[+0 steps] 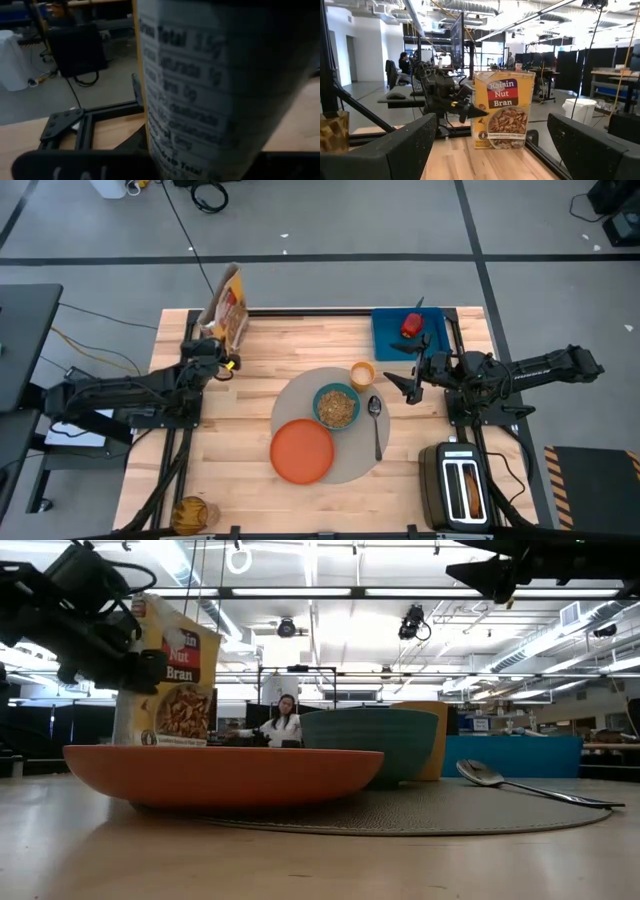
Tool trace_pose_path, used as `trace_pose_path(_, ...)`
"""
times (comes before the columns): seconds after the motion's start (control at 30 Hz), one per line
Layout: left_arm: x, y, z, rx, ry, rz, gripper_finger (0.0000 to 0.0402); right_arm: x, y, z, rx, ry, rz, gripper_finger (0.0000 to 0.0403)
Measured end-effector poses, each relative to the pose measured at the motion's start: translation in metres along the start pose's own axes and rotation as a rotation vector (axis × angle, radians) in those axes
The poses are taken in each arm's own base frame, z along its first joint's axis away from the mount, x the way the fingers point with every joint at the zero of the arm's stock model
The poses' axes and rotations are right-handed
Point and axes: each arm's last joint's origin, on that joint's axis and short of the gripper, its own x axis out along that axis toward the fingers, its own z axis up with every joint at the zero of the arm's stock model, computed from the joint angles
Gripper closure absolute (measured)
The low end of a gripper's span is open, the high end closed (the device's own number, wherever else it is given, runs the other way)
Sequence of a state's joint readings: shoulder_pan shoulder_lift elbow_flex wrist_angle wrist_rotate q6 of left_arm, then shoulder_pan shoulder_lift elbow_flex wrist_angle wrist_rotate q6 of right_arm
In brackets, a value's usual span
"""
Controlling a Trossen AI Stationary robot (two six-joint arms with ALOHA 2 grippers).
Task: Arrange a breakfast setting
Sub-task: Pour the cereal from the cereal box into a bowl
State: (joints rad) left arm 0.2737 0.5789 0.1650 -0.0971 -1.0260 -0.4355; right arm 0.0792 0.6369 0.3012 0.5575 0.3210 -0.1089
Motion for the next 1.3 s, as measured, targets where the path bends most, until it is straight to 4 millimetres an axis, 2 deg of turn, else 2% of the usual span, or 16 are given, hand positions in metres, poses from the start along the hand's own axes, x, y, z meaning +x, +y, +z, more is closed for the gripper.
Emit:
trace_pose_path(0.17,0.001,0.001,0.001,-0.002,0.001,0.004,0.0311,0.000,-0.001,-0.001,0.033,0.014,-0.016,0.0013)
trace_pose_path(0.3,0.001,-0.001,0.013,0.017,0.020,-0.030,0.0282,0.001,-0.002,-0.001,0.033,0.030,-0.071,0.0013)
trace_pose_path(0.6,-0.001,0.005,0.037,0.063,0.086,0.010,0.0195,0.014,-0.005,0.028,0.015,0.221,-0.141,0.0020)
trace_pose_path(0.8,-0.005,0.003,0.055,0.061,0.094,-0.038,0.0159,0.024,-0.005,0.035,-0.005,0.262,-0.146,0.0021)
trace_pose_path(0.97,-0.011,0.002,0.076,0.035,0.097,-0.111,0.0143,0.028,-0.006,0.031,-0.008,0.285,-0.145,0.0021)
trace_pose_path(1.3,-0.028,0.008,0.126,0.064,0.045,-0.173,0.0140,0.032,-0.004,0.026,-0.013,0.311,-0.127,0.0021)
